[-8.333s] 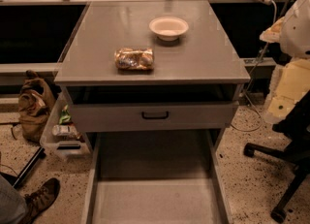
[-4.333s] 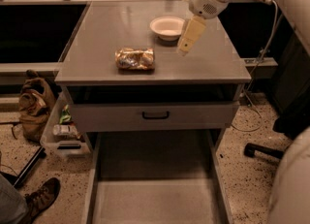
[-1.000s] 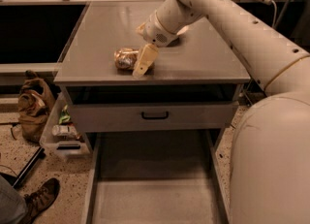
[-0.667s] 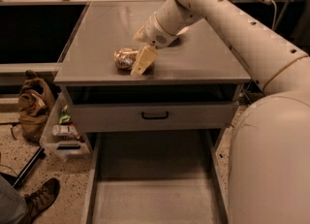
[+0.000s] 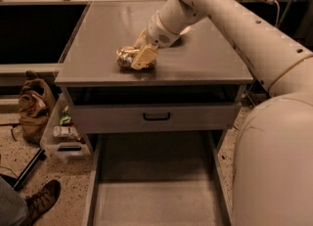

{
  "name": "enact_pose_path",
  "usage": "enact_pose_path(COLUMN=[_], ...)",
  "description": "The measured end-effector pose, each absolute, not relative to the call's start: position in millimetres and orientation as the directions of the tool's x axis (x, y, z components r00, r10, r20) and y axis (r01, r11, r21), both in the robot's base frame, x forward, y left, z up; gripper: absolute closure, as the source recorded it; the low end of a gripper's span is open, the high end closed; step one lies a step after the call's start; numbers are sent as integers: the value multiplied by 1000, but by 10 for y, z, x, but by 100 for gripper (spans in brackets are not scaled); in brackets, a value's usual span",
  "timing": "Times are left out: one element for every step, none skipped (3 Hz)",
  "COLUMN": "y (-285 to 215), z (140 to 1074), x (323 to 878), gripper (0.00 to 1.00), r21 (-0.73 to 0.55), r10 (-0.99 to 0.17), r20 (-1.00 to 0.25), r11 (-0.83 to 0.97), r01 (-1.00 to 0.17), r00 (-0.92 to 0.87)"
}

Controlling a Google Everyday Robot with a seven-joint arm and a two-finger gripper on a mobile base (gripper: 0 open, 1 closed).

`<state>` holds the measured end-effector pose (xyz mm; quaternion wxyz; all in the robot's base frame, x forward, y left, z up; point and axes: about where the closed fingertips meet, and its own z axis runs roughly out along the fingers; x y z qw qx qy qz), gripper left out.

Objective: Place orange can into middle drawer

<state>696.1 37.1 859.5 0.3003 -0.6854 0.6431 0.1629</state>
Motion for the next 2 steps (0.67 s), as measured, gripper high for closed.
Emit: enact_pose_path(y=[179, 27], z=[8831, 8945], x=[6699, 6220], gripper=[88, 100], r21=[-233, -264], r10=[-801, -779], r20=[-580, -594], r11=[-11, -46], r01=[-973, -964], r00=[148, 200])
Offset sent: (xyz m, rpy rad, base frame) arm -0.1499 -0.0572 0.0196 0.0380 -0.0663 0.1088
